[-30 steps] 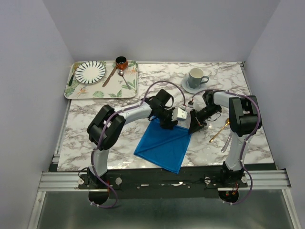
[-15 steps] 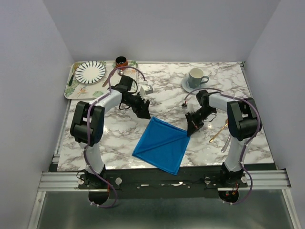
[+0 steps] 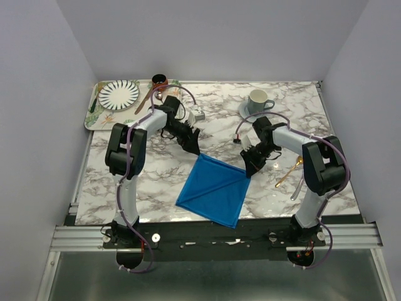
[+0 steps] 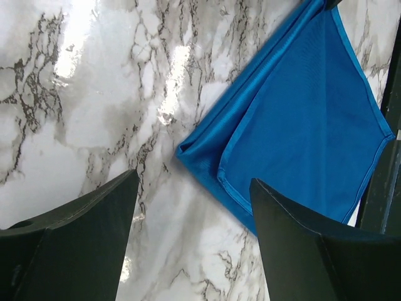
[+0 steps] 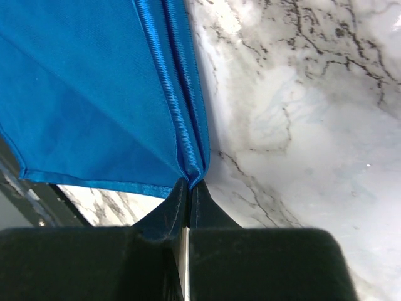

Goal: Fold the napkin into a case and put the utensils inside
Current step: Pick up the upper triangle-folded napkin from the center of the board.

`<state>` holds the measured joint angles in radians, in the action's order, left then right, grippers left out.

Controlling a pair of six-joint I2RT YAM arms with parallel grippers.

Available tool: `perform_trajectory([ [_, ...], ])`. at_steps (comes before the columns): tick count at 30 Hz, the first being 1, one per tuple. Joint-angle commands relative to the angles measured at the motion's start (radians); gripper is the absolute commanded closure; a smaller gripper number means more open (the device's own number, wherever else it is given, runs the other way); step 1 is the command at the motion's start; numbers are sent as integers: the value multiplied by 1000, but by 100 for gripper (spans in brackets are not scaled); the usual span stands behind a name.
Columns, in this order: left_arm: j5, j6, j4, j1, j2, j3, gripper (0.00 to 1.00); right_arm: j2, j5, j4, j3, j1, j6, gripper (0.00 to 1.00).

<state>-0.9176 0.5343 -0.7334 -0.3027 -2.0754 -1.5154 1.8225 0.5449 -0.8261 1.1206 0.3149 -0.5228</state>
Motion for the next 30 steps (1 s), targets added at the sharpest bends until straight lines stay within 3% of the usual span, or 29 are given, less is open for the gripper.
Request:
perform_trajectory([
  [1,-63,-8,-93,-9,-87,-97,19,-43,-57,54,-24,6,-49,99],
  [13,-60,-115,-116,-41,-199,-209,28,-100,-69,104,-58,18,-85,99],
  [18,-44,-82,-146,-41,-193,-152,33,-120,-65,113,-67,18,-101,99],
  [25,-33,-8,-167,-44,-137,-69,48,-153,-51,131,-87,18,-147,99],
  [30,-43,47,-176,-58,-95,-16,52,-158,-33,124,-77,19,-169,99],
])
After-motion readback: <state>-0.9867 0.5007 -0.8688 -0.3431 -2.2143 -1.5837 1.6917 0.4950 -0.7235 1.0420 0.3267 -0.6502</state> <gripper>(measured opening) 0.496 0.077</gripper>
